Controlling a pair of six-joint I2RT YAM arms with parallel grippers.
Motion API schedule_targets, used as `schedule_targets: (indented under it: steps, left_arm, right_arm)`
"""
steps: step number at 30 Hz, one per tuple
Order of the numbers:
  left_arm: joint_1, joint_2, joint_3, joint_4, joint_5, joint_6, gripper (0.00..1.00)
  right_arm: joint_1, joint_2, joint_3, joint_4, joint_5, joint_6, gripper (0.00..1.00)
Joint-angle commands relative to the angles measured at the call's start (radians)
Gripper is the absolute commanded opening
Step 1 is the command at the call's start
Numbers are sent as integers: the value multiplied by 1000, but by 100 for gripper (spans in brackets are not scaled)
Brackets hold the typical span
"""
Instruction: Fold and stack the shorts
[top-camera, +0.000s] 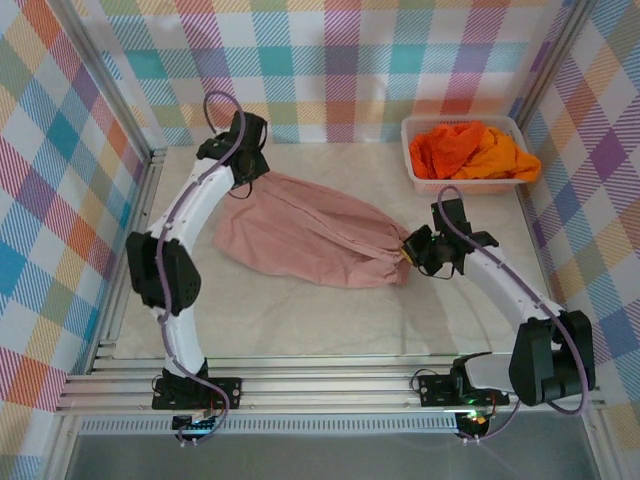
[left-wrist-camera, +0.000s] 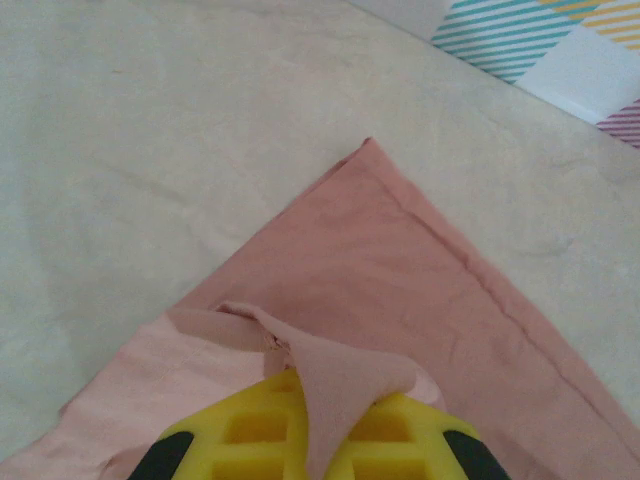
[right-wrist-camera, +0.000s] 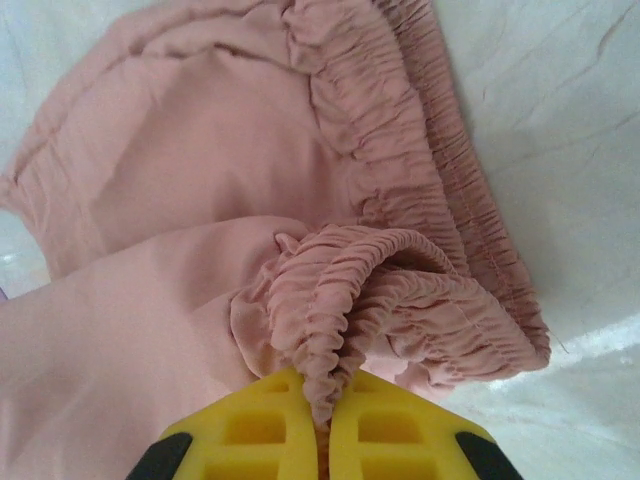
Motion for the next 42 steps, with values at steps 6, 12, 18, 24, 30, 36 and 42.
schedule_targets:
  steps: [6, 12, 18, 24, 30, 36, 42]
  left_arm:
    - [35, 285, 319, -12, 138, -19, 26]
    - [84, 309, 449, 0, 267, -43, 53]
    - [85, 81, 180, 99, 366, -28, 86]
    - [85, -113, -250, 339, 523, -57, 100]
    - [85, -68, -446, 527, 631, -81, 100]
    - [86, -9, -529, 619, 590, -52, 100]
    - [92, -48, -672, 669, 516, -31, 100]
  right_arm:
    - [-104, 181, 69, 92, -41, 138, 31]
    - [-195, 172, 140, 138, -122, 175, 75]
    - [-193, 111, 205, 114, -142, 42, 97]
    - [-119, 147, 242, 115, -284, -129, 100]
    - [-88, 305, 324, 122, -386, -204, 100]
    - [-94, 491, 464, 59, -364, -289, 99]
    - [-124, 649, 562, 5, -352, -337, 99]
